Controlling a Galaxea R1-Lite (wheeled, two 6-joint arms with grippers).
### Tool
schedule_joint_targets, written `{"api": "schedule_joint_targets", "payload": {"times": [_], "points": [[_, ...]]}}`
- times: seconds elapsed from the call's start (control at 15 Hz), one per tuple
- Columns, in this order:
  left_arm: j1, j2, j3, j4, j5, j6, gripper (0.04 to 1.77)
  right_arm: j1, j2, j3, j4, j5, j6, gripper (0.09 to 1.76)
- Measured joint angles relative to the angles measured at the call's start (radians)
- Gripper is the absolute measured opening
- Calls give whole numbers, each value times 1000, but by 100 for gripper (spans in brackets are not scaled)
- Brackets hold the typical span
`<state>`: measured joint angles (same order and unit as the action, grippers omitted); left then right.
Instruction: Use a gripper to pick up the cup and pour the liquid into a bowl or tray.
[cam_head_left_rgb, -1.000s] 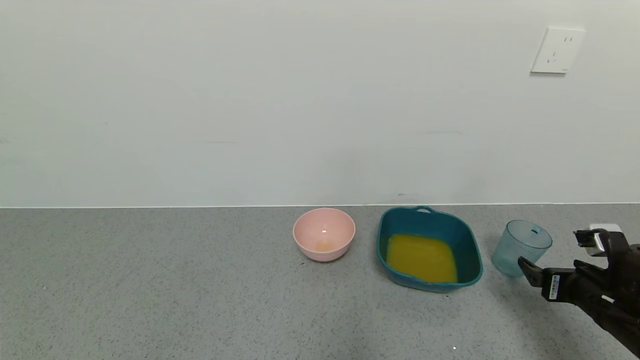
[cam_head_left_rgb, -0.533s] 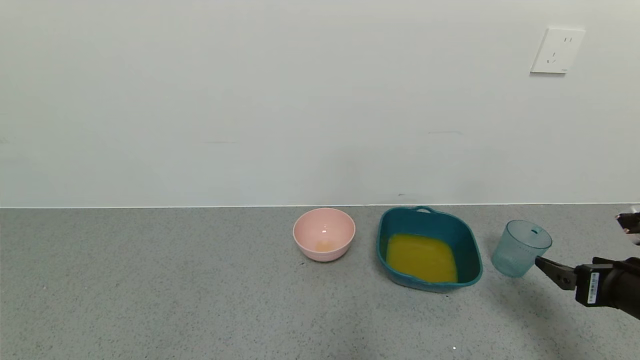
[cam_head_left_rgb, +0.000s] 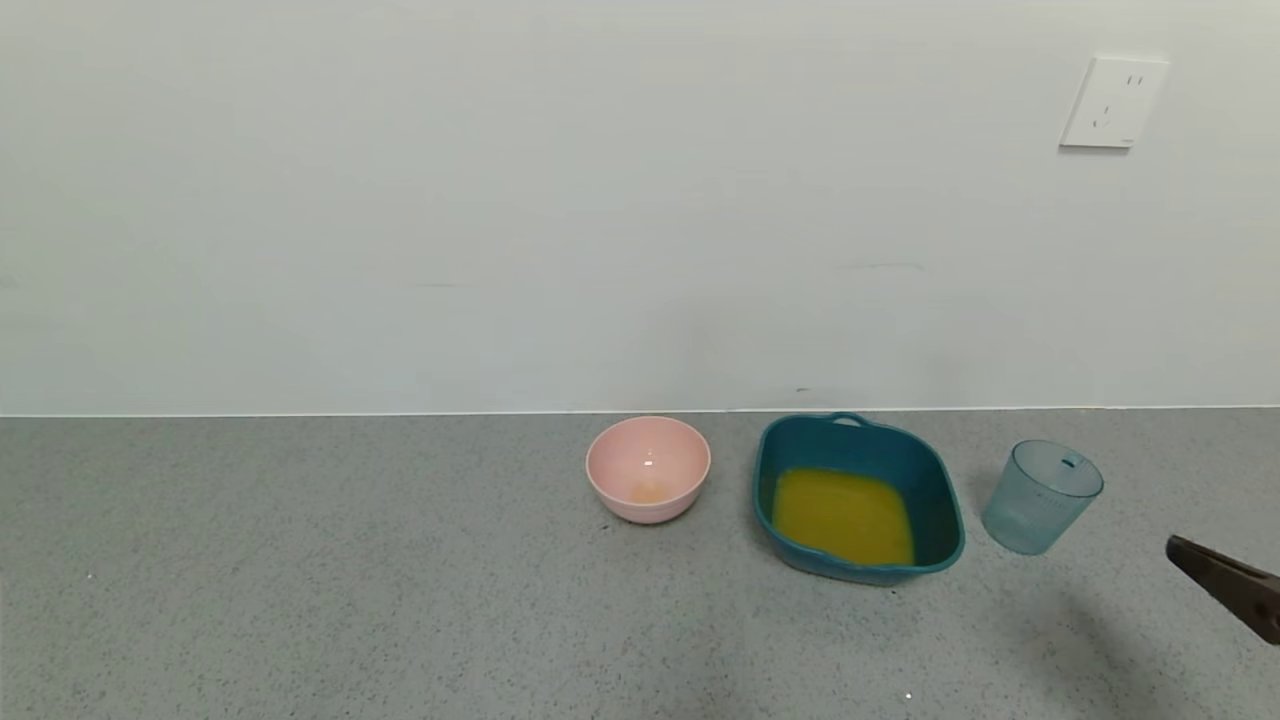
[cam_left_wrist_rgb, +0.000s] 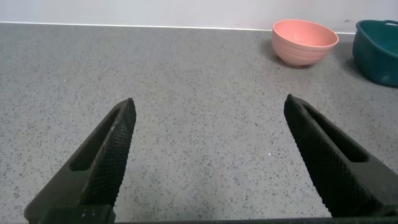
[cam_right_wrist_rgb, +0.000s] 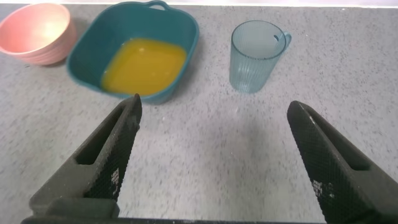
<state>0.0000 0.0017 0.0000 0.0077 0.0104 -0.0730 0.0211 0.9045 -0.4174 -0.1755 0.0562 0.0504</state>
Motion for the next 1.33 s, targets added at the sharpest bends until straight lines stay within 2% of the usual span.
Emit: {"api": "schedule_joint_targets", "payload": {"times": [0.6,0.87,1.33], "points": [[0,0,0,0,0,0,172,-18,-489,-65,390,-10,-1,170],[0,0,0,0,0,0,172,-33,-621,-95,435,-59,-3,170],[0,0,0,0,0,0,172,-31,-771,-192,617,-160,-3,170]]}}
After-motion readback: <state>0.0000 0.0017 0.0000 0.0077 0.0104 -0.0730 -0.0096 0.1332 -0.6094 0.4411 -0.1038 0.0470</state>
